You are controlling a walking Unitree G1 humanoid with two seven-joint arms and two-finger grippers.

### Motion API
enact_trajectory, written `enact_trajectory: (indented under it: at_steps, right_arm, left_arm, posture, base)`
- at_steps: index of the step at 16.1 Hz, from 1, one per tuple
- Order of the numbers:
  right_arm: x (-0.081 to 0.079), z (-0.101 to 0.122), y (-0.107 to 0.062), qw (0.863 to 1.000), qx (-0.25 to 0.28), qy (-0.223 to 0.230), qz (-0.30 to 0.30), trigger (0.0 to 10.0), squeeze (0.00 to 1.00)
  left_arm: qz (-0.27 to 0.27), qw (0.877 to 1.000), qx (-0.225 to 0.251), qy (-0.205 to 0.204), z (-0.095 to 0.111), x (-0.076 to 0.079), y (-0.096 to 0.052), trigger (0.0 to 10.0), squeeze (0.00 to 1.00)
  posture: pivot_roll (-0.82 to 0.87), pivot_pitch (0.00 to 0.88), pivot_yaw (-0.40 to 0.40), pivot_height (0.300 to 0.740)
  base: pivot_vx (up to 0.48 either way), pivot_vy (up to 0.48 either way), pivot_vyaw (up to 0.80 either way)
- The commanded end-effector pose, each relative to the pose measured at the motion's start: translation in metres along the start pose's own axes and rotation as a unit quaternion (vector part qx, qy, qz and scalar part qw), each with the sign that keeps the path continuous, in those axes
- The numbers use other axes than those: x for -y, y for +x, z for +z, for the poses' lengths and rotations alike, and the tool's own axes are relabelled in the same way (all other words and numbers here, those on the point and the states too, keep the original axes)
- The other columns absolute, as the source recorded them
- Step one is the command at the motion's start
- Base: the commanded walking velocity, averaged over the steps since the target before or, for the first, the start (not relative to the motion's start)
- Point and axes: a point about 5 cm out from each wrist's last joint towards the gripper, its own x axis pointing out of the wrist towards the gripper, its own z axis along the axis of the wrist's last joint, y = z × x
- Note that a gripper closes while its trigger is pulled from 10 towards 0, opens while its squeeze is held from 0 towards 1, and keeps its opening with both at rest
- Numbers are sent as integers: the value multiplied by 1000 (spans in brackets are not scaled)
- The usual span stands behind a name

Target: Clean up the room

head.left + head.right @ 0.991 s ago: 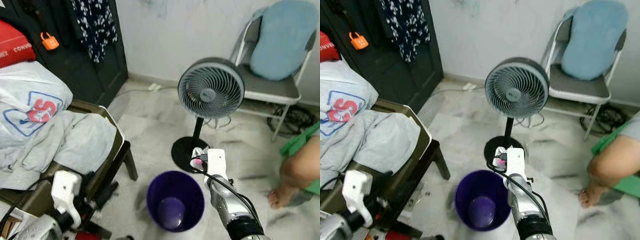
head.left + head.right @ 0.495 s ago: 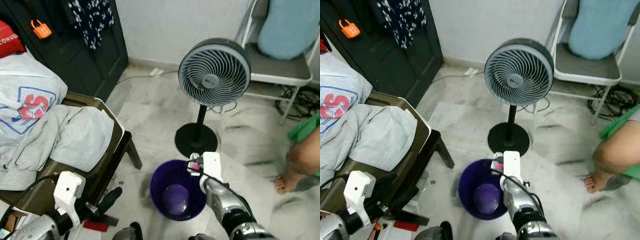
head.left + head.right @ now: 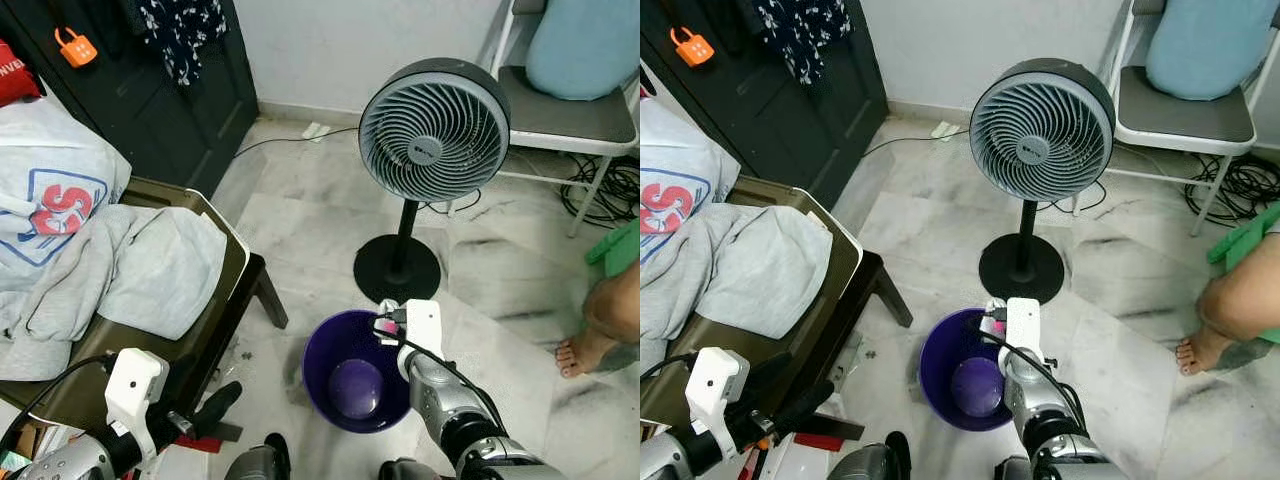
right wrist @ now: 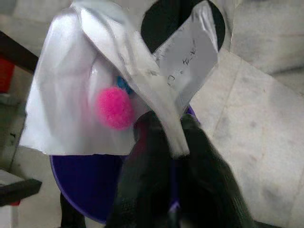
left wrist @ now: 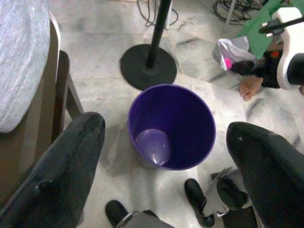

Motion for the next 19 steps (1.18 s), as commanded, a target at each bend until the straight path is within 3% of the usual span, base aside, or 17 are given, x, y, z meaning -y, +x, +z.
enact_trajectory:
  at_steps: [1,2,7,16,19]
  right_arm:
    - [-4,-2,0,1000,-4,8,7,10000,933]
    - [-5,1,0,1000,2,12,6,10000,1000]
    - [-14,15,-1,998,47,23,20,10000,1000]
    - [-19,20,-2,996,64,42,38,10000,1000]
    - [-23,41,-7,990,125,35,61,10000,1000]
  left_arm:
    - [8,1000,-13,3,-4,-4,-4,10000,0]
    - [8,1000,-14,4,-4,-4,-4,10000,0]
    - [19,1000,-13,16,0,-5,-3,10000,0]
    - [24,999,-11,26,7,-1,0,10000,0]
    - [29,999,15,26,16,1,13,10000,0]
  posture:
    - [45,255,108,740]
    - [45,255,108,740]
    - [41,253,114,740]
    - [43,249,120,740]
    - [5,214,103,740]
  base:
    - [0,0,0]
    - [0,0,0]
    - [0,0,0]
    - [0,0,0]
    - [0,0,0]
